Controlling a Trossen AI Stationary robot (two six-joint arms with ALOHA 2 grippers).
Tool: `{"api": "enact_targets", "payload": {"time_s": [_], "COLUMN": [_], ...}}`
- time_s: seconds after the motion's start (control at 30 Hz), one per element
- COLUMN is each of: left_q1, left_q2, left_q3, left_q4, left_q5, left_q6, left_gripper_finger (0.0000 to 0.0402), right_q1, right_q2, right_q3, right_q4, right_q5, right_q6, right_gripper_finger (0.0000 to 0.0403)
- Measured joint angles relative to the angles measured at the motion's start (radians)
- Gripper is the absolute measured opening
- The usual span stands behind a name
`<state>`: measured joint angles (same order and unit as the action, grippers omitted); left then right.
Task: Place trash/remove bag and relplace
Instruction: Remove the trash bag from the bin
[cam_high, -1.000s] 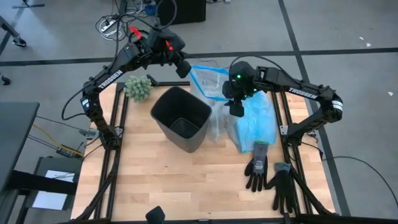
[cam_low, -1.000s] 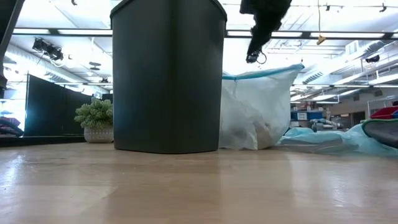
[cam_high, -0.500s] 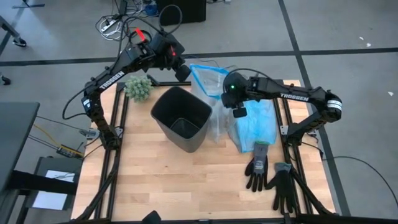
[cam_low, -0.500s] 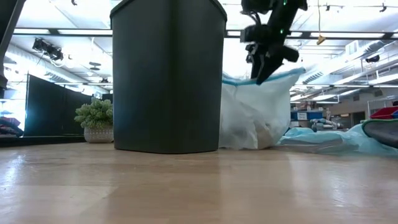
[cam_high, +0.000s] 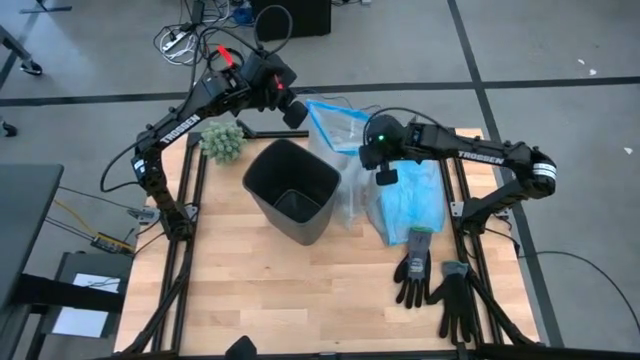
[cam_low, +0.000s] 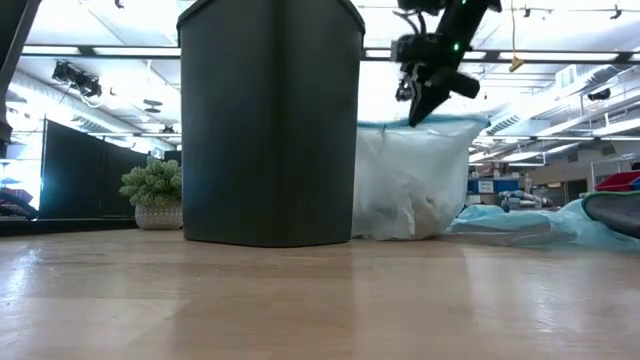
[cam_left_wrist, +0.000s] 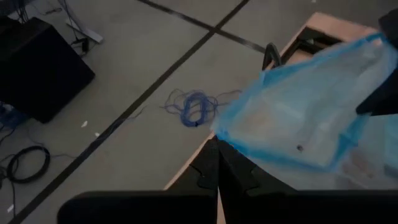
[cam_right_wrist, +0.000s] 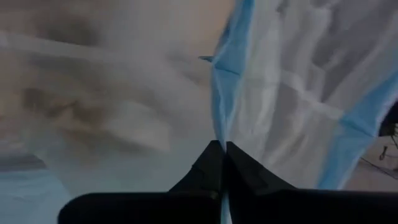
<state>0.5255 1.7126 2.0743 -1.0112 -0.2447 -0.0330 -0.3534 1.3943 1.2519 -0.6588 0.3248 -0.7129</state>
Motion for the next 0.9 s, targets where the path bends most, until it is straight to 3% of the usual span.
{"api": "enact_targets", "payload": {"time_s": [0.23, 0.37, 0.5, 0.63, 0.9], "left_q1": [0.000, 0.000, 0.000, 0.000, -0.004], "left_q2": [0.000, 0.000, 0.000, 0.000, 0.000], "left_q3": [0.000, 0.000, 0.000, 0.000, -0.001], "left_q4": [0.067, 0.101, 0.137, 0.211, 0.368], "left_q5": [0.000, 0.000, 0.014, 0.070, 0.239], "left_q6": [0.010, 0.025, 0.025, 0.025, 0.082], "left_gripper_finger": [0.0006, 0.0006, 0.0006, 0.0006, 0.0025], "right_q1": [-0.004, -0.019, -0.031, -0.034, -0.035], "right_q2": [-0.070, -0.076, -0.062, -0.060, -0.063], "right_q3": [0.199, 0.359, 0.480, 0.515, 0.516], "right_q4": [0.065, 0.153, 0.185, 0.169, 0.158], "right_q5": [0.145, 0.150, 0.042, -0.109, -0.130], "right_q6": [-0.056, -0.116, -0.122, -0.104, -0.148], "right_gripper_finger": [0.0000, 0.0000, 0.0000, 0.0000, 0.0000]}}
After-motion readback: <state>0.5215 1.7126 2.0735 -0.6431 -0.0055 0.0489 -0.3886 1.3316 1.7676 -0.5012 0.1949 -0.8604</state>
